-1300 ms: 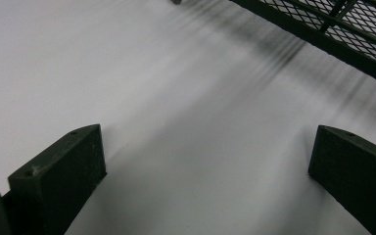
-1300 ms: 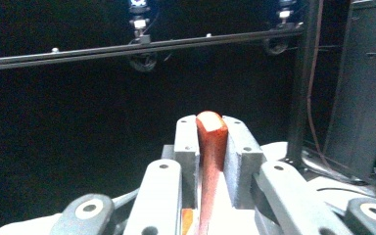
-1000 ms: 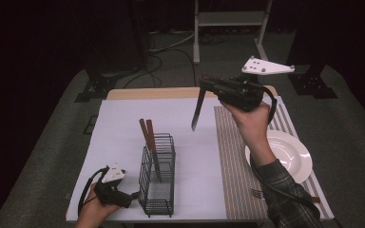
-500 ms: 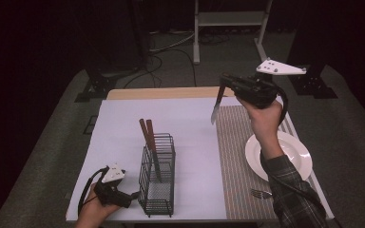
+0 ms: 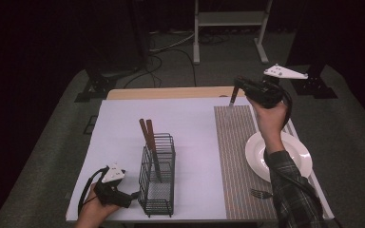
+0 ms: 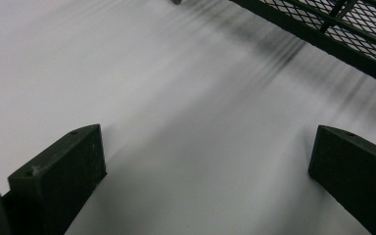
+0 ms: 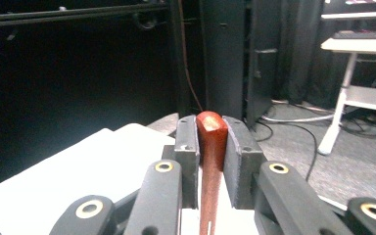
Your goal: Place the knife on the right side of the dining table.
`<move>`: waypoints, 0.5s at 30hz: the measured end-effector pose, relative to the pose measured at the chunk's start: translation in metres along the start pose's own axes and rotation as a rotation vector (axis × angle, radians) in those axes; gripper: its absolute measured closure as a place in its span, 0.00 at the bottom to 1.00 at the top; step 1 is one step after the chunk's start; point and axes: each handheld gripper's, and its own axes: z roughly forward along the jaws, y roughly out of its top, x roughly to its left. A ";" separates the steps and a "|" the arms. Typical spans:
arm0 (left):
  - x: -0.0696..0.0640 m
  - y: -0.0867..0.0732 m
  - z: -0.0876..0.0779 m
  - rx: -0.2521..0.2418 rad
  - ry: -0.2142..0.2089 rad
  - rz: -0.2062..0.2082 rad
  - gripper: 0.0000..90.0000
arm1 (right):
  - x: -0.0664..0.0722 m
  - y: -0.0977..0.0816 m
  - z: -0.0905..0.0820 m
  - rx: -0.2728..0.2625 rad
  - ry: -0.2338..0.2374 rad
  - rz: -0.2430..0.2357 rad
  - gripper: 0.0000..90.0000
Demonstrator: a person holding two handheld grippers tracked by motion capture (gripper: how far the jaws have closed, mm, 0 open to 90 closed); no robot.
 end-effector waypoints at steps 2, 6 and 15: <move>0.000 0.000 0.000 0.000 0.000 0.000 0.00 | -0.008 -0.005 0.001 0.000 -0.020 0.011 0.86; 0.000 0.000 0.000 0.000 0.001 0.002 0.00 | -0.019 -0.015 0.004 0.003 -0.050 0.029 0.86; 0.000 0.000 0.000 0.000 0.000 0.000 0.00 | -0.036 -0.033 0.012 0.022 -0.109 0.062 0.86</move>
